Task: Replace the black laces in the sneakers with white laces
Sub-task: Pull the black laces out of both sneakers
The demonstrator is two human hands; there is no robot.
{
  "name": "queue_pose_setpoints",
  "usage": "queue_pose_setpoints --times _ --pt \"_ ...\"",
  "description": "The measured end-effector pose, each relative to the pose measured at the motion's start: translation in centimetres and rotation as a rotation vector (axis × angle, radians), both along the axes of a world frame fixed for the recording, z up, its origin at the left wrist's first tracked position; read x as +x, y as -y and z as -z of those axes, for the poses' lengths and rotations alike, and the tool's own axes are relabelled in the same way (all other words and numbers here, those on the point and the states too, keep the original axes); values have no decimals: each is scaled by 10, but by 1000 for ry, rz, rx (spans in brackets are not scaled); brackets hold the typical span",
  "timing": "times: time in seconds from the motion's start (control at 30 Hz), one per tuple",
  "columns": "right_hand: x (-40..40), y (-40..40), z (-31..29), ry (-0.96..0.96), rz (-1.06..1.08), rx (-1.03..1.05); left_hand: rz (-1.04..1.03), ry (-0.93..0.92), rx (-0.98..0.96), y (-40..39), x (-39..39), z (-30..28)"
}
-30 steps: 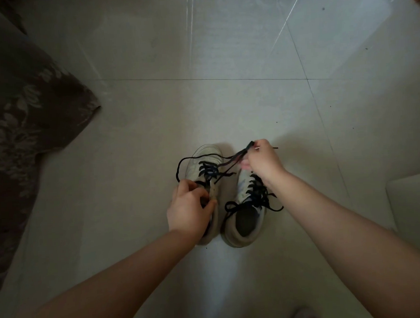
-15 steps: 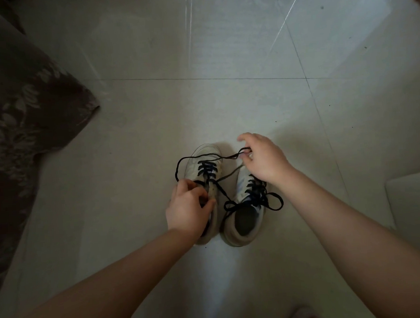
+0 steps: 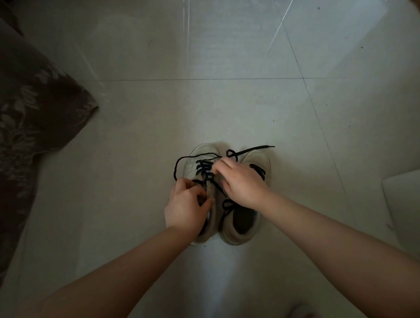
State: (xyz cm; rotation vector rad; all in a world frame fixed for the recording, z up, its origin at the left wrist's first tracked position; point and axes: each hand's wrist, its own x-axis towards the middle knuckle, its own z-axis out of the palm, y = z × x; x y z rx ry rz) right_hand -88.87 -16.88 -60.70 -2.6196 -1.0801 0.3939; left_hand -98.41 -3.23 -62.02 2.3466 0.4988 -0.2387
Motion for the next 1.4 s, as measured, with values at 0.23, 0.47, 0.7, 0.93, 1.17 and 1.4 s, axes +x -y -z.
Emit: queue_pose_setpoints --times 0.23,0.47,0.7,0.93,1.17,1.4 --pt "4 -7 1 28 -28 -63 1 -2 1 0 0 1" --pt "30 15 -11 74 474 1 12 11 4 -1 -1 0" --pt "23 20 -10 -33 346 -33 13 15 6 0 -1 2" --pt "-1 -1 -3 -37 -10 -41 16 3 2 0 0 3" --pt "21 15 -7 14 292 -68 27 3 9 -1 -1 2" --pt "23 1 -26 46 158 -100 24 147 -5 -3 -8 6"
